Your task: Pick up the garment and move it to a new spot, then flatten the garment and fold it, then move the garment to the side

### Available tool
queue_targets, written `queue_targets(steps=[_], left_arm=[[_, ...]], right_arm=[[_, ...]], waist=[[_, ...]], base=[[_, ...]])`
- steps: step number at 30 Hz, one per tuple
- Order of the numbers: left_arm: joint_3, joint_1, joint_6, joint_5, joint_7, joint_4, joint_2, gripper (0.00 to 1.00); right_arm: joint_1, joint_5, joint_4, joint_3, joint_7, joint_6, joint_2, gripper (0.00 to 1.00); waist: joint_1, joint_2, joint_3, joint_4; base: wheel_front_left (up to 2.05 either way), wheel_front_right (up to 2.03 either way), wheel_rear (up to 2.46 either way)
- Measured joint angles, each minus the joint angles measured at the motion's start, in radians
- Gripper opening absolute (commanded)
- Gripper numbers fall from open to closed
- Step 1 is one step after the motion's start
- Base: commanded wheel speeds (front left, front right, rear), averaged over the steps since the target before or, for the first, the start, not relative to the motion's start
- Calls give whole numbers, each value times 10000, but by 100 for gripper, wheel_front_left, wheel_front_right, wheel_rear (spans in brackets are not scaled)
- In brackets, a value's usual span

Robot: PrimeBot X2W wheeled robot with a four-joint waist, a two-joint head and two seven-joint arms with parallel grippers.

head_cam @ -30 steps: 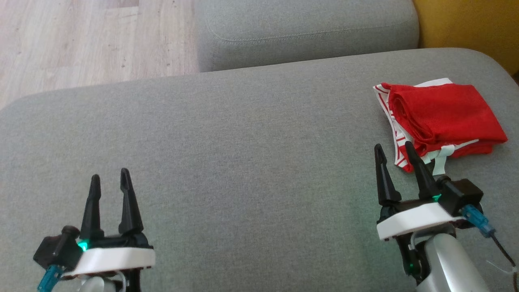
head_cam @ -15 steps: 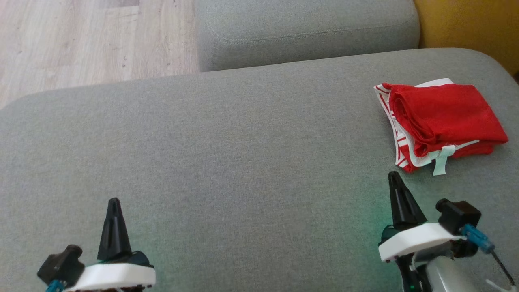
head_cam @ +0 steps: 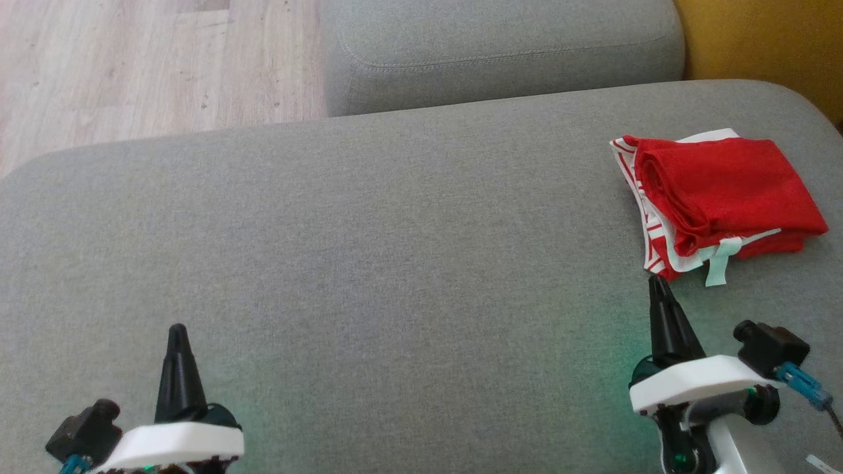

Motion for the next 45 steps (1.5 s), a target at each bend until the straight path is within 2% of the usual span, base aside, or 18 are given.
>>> queue_targets(steps=[45], left_arm=[[318,-294,0,-4234,1239,0,0,0]], right_arm=[[5,4909,-497,-849,1206,-2,-4,0]], waist=[[0,0,-40,140]], base=[[0,0,0]])
